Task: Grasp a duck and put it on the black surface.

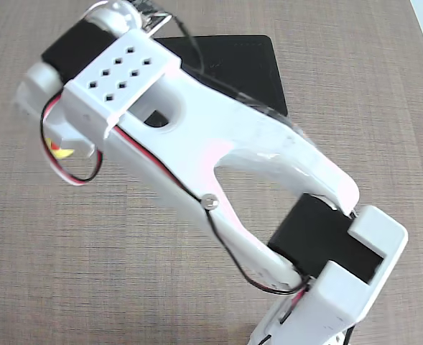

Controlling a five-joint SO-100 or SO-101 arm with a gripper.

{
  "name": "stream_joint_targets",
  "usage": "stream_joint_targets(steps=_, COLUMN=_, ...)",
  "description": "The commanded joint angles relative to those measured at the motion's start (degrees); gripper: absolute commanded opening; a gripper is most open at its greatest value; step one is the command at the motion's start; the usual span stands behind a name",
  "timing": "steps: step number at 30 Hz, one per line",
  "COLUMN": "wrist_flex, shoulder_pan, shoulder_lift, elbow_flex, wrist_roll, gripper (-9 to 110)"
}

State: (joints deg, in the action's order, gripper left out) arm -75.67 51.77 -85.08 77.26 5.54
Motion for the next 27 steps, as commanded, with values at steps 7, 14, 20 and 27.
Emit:
stream_joint_targets(steps=7, wrist_flex=0.18, shoulder_pan=-19.86, shoulder_lift=-15.64, elbow_flex=-0.53, wrist_roll=0.0, gripper=3)
stream_joint_targets(steps=14, wrist_flex=0.18, shoulder_pan=-30.32, shoulder_lift=-8.79, elbow_flex=-0.53, wrist_roll=0.0, gripper=3)
stream_joint_targets(steps=20, wrist_flex=2.02, shoulder_pan=-34.01, shoulder_lift=0.62, elbow_flex=-0.62, wrist_roll=-0.18, gripper=3)
stream_joint_targets(steps=27, wrist_flex=6.33, shoulder_pan=-33.57, shoulder_lift=7.56, elbow_flex=-0.53, wrist_roll=-0.79, gripper=3)
